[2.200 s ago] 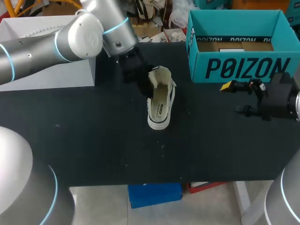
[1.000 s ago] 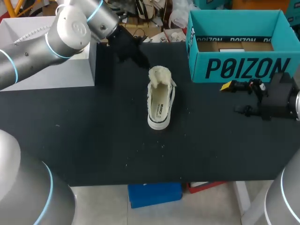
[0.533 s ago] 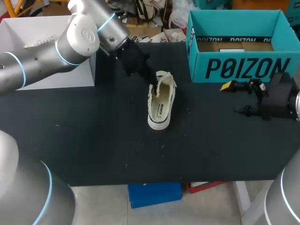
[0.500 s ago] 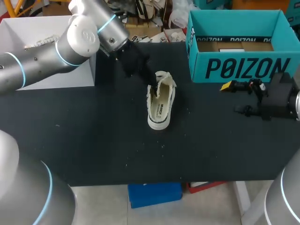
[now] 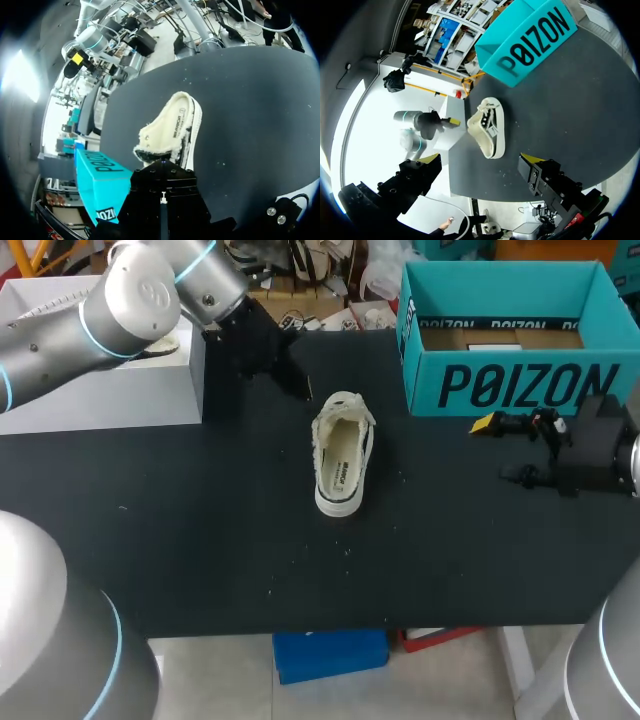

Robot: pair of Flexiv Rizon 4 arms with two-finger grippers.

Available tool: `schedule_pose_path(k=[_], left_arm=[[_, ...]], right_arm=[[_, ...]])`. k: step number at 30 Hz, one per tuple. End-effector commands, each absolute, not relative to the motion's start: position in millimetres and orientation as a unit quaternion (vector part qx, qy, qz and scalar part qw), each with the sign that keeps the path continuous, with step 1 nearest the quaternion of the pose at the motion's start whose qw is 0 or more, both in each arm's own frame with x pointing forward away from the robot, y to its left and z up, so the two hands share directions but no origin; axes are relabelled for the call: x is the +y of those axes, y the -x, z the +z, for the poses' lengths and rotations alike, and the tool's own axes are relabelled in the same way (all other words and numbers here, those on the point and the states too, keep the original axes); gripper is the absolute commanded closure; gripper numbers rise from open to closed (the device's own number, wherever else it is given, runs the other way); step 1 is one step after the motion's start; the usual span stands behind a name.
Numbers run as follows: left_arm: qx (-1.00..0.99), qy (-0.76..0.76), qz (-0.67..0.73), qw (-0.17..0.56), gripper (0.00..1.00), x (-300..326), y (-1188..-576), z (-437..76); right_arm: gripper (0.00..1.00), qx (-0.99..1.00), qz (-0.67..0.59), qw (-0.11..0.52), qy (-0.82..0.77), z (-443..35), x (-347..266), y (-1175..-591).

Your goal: Take the shoe out of the shoebox, open the shoe tongue, remove and reinsert the insole, then place the shoe into the shoebox

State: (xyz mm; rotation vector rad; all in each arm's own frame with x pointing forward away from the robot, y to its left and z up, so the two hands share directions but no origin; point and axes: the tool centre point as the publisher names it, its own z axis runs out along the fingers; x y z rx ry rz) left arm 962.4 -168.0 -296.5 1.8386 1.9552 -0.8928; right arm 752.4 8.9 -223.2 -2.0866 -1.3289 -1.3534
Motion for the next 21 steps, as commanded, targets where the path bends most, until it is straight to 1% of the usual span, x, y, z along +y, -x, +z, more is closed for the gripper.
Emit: schedule_pose_path(k=[1, 4, 10, 14, 21], left_arm=[[0.683, -0.655, -0.281, 0.161, 1.0, -185.9, -970.2, -291.1], [0.679, -0.658, -0.282, 0.161, 1.0, -204.3, -976.6, -296.8], [0.676, -0.671, -0.271, 0.139, 1.0, -227.2, -981.8, -315.5], [0.671, -0.679, -0.27, 0.126, 1.0, -229.0, -972.9, -323.2], [0.665, -0.693, -0.266, 0.077, 1.0, -221.2, -946.0, -352.4]], right_arm=[[0.0, -0.465, -0.473, 0.159, 0.731, -223.4, 10.2, -752.9], [0.0, -0.465, -0.473, 0.159, 0.731, -223.4, 10.2, -752.9], [0.0, -0.465, -0.473, 0.159, 0.731, -223.4, 10.2, -752.9], [0.0, -0.465, -0.473, 0.159, 0.731, -223.4, 10.2, -752.9], [0.0, -0.465, -0.473, 0.159, 0.731, -223.4, 10.2, -752.9]])
